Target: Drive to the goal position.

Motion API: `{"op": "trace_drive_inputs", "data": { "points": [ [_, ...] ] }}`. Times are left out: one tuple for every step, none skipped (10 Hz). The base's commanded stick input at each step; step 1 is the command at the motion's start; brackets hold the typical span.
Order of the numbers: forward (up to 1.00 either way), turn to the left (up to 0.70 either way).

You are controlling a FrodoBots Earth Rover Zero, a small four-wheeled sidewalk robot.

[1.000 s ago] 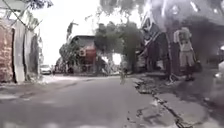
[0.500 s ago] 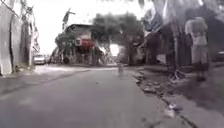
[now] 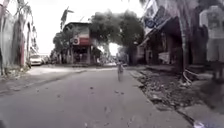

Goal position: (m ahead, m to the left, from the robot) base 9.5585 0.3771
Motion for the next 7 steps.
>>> {"op": "trace_drive_inputs", "data": {
  "points": [
    [1.00, 0.00],
    [1.00, 0.00],
    [1.00, 0.00],
    [1.00, 0.00],
    [1.00, 0.00],
    [1.00, 0.00],
    [1.00, 0.00]
  ]
}}
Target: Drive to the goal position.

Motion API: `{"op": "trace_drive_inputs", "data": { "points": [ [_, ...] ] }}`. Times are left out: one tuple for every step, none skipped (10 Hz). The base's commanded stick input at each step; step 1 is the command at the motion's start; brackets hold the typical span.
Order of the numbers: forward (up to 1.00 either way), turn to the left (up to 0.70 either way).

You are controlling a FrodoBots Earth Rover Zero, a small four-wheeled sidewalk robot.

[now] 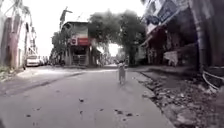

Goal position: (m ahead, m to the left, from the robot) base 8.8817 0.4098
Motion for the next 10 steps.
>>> {"op": "trace_drive_inputs", "data": {
  "points": [
    [1.00, 0.00],
    [1.00, 0.00],
    [1.00, 0.00],
    [1.00, 0.00],
    [1.00, 0.00],
    [1.00, 0.00],
    [1.00, 0.00],
    [1.00, 0.00],
    [1.00, 0.00],
    [1.00, -0.18]
  ]
}}
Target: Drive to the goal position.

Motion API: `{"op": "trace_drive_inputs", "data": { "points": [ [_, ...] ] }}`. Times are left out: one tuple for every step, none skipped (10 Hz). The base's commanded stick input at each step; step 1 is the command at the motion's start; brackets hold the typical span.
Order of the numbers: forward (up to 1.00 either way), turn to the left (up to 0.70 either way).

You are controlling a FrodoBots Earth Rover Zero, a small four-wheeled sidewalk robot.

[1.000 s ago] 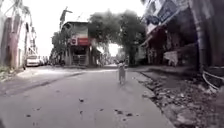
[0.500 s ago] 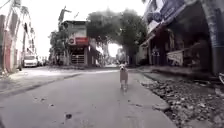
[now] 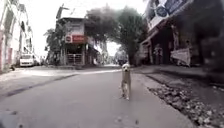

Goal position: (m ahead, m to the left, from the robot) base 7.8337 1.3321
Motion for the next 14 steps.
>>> {"op": "trace_drive_inputs", "data": {
  "points": [
    [1.00, -0.27],
    [1.00, -0.27],
    [1.00, -0.27],
    [1.00, -0.27],
    [1.00, -0.01],
    [1.00, 0.00],
    [1.00, 0.00],
    [1.00, 0.00],
    [1.00, 0.00],
    [1.00, 0.00],
    [1.00, 0.00],
    [1.00, 0.10],
    [1.00, 0.27],
    [1.00, 0.27]
  ]
}}
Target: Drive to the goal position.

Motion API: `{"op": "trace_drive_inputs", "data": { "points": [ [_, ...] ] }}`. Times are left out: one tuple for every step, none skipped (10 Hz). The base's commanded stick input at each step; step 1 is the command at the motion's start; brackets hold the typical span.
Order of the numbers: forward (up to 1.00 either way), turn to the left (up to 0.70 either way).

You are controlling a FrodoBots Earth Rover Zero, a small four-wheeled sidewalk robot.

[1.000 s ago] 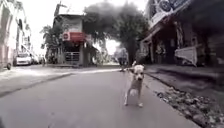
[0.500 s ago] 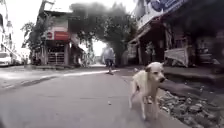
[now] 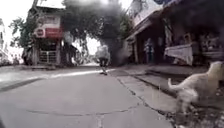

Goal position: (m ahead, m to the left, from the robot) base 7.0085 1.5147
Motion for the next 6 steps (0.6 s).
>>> {"op": "trace_drive_inputs", "data": {
  "points": [
    [1.00, 0.27],
    [1.00, 0.27],
    [1.00, 0.25],
    [1.00, 0.00],
    [1.00, 0.00],
    [1.00, 0.00]
  ]
}}
